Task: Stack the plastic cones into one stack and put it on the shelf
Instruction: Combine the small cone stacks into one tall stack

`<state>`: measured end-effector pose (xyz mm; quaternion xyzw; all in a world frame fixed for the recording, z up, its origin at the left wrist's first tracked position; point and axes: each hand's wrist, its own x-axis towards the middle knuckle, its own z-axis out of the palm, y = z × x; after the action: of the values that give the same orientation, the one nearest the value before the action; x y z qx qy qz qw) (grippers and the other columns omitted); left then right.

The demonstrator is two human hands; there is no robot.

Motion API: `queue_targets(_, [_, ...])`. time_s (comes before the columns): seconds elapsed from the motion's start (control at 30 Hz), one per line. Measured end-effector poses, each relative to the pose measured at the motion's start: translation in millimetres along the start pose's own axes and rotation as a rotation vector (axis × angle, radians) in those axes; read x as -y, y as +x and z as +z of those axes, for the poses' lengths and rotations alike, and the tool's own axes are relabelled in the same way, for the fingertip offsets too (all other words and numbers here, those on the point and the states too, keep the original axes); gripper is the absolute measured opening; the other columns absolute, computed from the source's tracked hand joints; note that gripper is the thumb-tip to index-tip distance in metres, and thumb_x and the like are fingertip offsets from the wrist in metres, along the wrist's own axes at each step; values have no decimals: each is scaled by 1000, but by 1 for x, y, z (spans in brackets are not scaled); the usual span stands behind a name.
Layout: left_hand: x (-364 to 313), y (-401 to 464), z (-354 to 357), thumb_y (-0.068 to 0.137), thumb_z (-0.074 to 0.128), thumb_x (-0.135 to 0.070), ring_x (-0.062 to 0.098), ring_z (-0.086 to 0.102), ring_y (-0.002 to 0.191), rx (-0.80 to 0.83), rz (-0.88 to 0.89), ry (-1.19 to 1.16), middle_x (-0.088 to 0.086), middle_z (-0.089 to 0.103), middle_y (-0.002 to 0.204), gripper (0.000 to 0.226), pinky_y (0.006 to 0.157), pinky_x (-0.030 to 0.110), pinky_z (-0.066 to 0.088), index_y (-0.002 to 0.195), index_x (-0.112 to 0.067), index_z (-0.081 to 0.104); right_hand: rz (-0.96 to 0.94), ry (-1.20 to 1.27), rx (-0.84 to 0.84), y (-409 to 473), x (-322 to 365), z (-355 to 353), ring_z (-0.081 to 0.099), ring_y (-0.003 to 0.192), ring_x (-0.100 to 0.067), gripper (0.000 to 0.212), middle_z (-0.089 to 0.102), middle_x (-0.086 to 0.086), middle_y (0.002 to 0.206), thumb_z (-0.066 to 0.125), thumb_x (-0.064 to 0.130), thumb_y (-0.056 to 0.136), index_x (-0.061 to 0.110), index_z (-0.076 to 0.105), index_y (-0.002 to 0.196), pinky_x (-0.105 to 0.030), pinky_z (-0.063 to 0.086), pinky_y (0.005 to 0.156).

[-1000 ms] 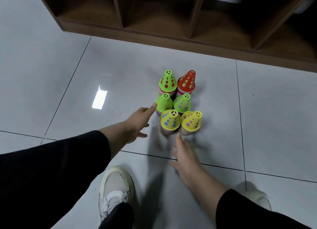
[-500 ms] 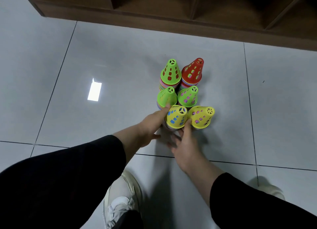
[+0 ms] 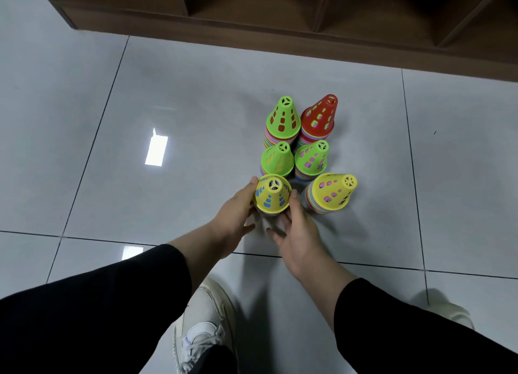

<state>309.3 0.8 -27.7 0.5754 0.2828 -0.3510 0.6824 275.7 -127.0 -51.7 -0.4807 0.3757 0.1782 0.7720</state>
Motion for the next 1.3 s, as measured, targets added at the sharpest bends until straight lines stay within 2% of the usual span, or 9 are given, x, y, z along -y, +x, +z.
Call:
queue_targets(0.17, [-7,1,2,95,45,-64,15,54,123,-52,9,3,-6,67,120,48,114,48,35,119,-28,67,19,-84,10,3,10,-4,59,117,-8,44,70,8,121,58,58,89,26,65,119,-37,47,81])
queue_targets(0.37, [-6,-4,-5,92,47,-65,17,56,121,-74,40,-17,-3,67,120,46,114,47,35,115,-31,69,8,-77,50,-3,3,4,61,113,-13,37,71,2,113,60,53,90,23,67,109,-40,45,98])
queue_targets(0.47, [-10,-9,-11,92,50,-63,19,59,119,-84,52,-64,1,70,117,43,112,45,38,108,-29,71,2,-77,78,-8,1,11,61,115,-18,31,67,-13,107,63,49,91,22,66,105,-41,41,107])
queue_targets(0.57, [-15,-16,-15,90,54,-63,25,65,114,-107,75,-97,7,73,113,39,107,46,44,92,-30,76,-49,-113,109,-16,4,19,59,121,-11,40,73,6,111,63,54,87,24,65,114,-46,38,112])
queue_targets(0.7, [-33,-33,-14,88,55,-65,30,65,115,-144,152,-116,8,71,116,44,102,49,49,99,-27,76,-132,-138,120,-34,24,35,62,116,-6,52,72,7,114,63,58,83,21,64,120,-45,39,110])
queue_targets(0.9, [-76,-82,14,90,48,-66,29,66,113,-74,279,-42,2,73,113,48,101,49,50,100,-28,76,-302,-256,126,-84,89,36,64,115,-11,46,72,12,114,61,61,83,29,68,116,-38,46,100])
queue_targets(1.0, [-91,-99,43,88,49,-68,27,68,105,-52,267,7,1,74,108,51,96,44,53,98,-27,77,-297,-300,68,-108,126,18,68,107,-13,43,75,11,103,61,61,85,24,74,102,-34,51,95])
queue_targets(1.13, [-93,-110,86,86,46,-76,21,68,94,8,235,29,-3,76,98,59,87,36,54,101,-27,75,-273,-347,-10,-130,156,-13,69,106,-19,52,75,7,106,59,66,84,21,74,107,-37,54,93])
queue_targets(1.3, [-84,-106,121,87,42,-76,1,64,80,-15,282,58,-22,70,65,55,71,25,45,87,-30,72,-273,-343,-65,-139,164,-38,70,102,-18,45,75,7,103,56,63,88,24,74,100,-36,52,96])
